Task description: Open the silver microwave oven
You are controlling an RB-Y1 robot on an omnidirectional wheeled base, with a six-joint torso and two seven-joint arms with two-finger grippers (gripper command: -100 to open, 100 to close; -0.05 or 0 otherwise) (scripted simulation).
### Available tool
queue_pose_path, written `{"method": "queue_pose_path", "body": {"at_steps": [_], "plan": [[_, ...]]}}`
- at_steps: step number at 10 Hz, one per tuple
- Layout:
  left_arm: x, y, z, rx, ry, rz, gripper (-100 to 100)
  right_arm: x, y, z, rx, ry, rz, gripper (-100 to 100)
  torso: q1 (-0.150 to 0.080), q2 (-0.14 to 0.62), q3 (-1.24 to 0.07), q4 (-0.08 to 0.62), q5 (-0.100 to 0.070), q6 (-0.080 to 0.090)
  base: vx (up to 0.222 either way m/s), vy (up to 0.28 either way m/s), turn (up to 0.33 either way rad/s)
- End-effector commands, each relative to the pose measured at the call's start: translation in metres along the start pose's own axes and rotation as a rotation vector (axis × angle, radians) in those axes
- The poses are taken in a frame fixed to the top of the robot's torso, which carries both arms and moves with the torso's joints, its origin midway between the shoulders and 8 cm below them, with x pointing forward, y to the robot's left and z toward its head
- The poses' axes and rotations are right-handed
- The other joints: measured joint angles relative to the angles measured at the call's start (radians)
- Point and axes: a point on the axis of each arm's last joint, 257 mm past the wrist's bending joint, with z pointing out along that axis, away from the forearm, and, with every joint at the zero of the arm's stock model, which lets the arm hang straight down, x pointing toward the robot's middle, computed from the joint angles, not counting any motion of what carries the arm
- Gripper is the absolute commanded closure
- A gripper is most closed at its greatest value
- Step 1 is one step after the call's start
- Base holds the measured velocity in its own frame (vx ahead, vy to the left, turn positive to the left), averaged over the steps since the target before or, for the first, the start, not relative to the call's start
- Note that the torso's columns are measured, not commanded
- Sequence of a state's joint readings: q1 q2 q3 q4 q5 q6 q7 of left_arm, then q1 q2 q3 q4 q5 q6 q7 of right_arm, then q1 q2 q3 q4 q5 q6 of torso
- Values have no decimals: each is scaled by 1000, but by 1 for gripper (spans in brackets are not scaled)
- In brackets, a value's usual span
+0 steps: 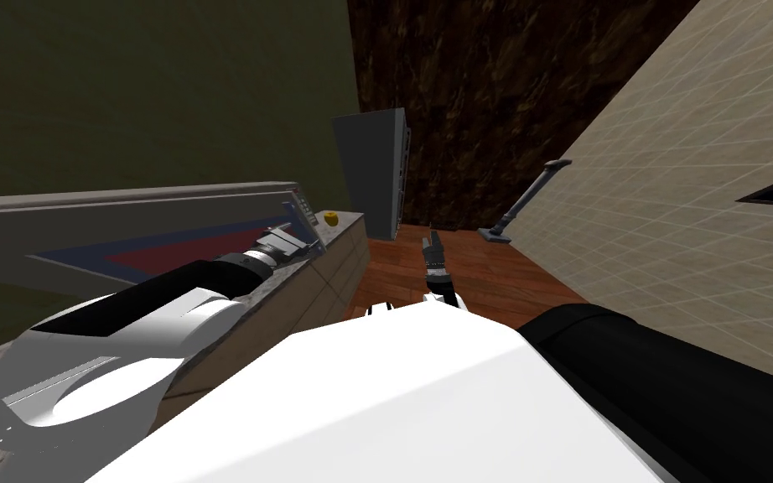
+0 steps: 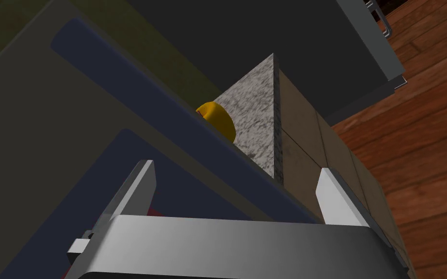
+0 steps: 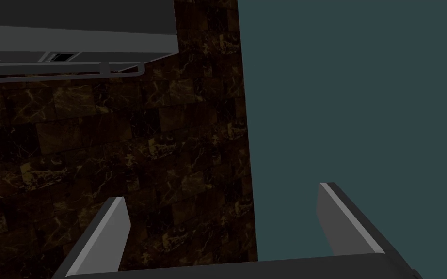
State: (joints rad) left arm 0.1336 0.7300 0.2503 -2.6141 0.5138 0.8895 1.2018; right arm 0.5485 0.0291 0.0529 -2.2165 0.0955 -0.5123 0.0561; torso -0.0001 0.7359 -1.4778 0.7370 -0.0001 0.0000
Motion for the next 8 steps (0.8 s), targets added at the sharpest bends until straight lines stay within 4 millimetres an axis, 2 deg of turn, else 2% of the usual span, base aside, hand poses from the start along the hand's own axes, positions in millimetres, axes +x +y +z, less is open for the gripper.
{"method": "queue_pose_path", "body": {"at_steps": [1,6,7,8], "plan": [[10,6,2,-22,28,3,100,0,0,0,0,0,0,0,1,4,3,1,0,0,-102,62,-102],[32,19,4,-74,89,10,100,0,0,0,0,0,0,0,-2,7,5,5,-2,0,-175,103,-120],[27,20,4,-74,75,-1,100,0,0,0,0,0,0,0,-1,5,4,4,-2,-1,-74,43,-45],[15,13,11,-67,57,-9,100,0,0,0,0,0,0,0,-3,0,1,2,-2,-3,-111,24,-234]]}}
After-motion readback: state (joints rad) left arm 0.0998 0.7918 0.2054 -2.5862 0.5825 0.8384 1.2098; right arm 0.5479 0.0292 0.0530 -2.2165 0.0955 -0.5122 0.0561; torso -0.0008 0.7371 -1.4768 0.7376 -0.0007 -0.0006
